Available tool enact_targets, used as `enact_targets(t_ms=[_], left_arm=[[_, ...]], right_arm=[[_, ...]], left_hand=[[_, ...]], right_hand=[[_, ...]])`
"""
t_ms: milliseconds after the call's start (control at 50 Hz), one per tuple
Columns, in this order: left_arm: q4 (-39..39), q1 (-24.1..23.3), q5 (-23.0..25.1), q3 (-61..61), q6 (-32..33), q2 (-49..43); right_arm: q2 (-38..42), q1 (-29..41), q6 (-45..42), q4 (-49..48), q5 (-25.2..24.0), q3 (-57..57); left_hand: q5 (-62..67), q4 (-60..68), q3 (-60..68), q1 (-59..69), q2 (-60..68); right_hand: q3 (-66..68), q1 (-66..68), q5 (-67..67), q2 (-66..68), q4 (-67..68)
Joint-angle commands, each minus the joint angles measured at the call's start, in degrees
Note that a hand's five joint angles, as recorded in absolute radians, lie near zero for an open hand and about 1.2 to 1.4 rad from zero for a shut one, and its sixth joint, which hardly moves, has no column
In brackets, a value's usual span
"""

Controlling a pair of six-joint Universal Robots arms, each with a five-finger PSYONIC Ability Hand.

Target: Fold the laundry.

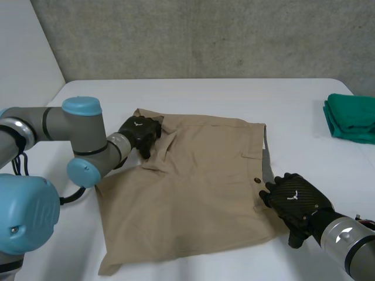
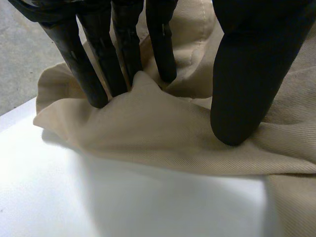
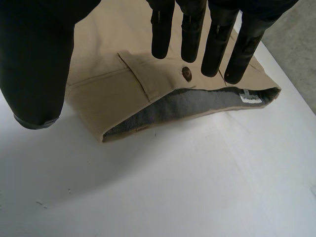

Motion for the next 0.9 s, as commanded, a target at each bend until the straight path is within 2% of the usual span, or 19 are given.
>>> enact_targets(t_ms=[20, 80, 120, 140, 340, 500, 700, 780, 860, 900], left_arm=[[-1.9, -0.3, 0.0, 3.0, 0.0, -2.7], [-1.9, -0.5, 0.1, 3.0, -0.2, -2.6], [-1.8, -0.8, -0.3, 3.0, -0.7, -2.2], [-1.6, -1.0, -0.5, 3.0, -1.0, -2.0], [-0.4, -0.9, -4.7, -2.3, -1.1, 4.8], [2.7, 0.8, -5.0, -9.6, -1.0, 11.4], [3.8, 3.0, -5.4, -15.0, -1.0, 12.8], [3.9, 3.6, -7.0, -17.1, -1.0, 12.8], [4.1, 4.5, -8.8, -20.0, -0.8, 13.3], [4.3, 4.9, -9.5, -21.4, -0.8, 13.8]], right_arm=[[0.0, 0.0, -0.2, -0.1, 0.0, 0.0], [0.2, 0.0, -0.2, -0.3, 0.0, 0.0], [0.3, 0.0, -0.2, -0.4, 0.0, 0.1], [0.3, 0.0, -0.2, -0.4, 0.0, 0.1], [0.4, 0.1, -0.2, -0.4, 0.0, 0.2], [0.4, 0.2, -0.2, -0.4, 0.0, 0.3], [0.4, 0.6, -0.2, -0.4, 0.0, 0.4], [0.4, 0.6, -0.2, -0.4, 0.0, 0.5], [0.4, 0.6, -0.2, -0.4, 0.0, 0.6], [0.4, 0.6, -0.2, -0.4, 0.0, 0.6]], left_hand=[[15.7, 15.4, 15.3, 15.1, 15.1], [28.8, 28.5, 28.4, 28.3, 28.2], [46.4, 46.2, 46.0, 45.9, 45.9], [47.1, 46.9, 46.7, 46.6, 46.6], [47.1, 46.9, 46.7, 46.6, 46.6], [47.1, 46.9, 46.7, 46.6, 46.6], [47.1, 46.9, 46.7, 46.6, 46.6], [46.5, 46.2, 46.1, 46.0, 45.9], [35.9, 35.7, 35.5, 35.4, 35.4], [22.6, 22.4, 22.2, 22.1, 22.1]], right_hand=[[-2.5, -0.4, -1.7, -4.0, -1.9], [-2.3, -0.2, -1.5, -3.8, -1.7], [-2.3, -0.2, -1.5, -3.8, -1.7], [-2.3, -0.2, -1.5, -3.8, -1.7], [-2.3, -0.2, -1.5, -3.8, -1.7], [-2.6, -0.5, -1.9, -4.2, -2.0], [-3.0, -0.9, -2.2, -4.5, -2.4], [-3.1, -1.1, -2.4, -4.7, -2.5], [-3.1, -1.1, -2.4, -4.7, -2.5], [-3.1, -1.1, -2.4, -4.7, -2.5]])
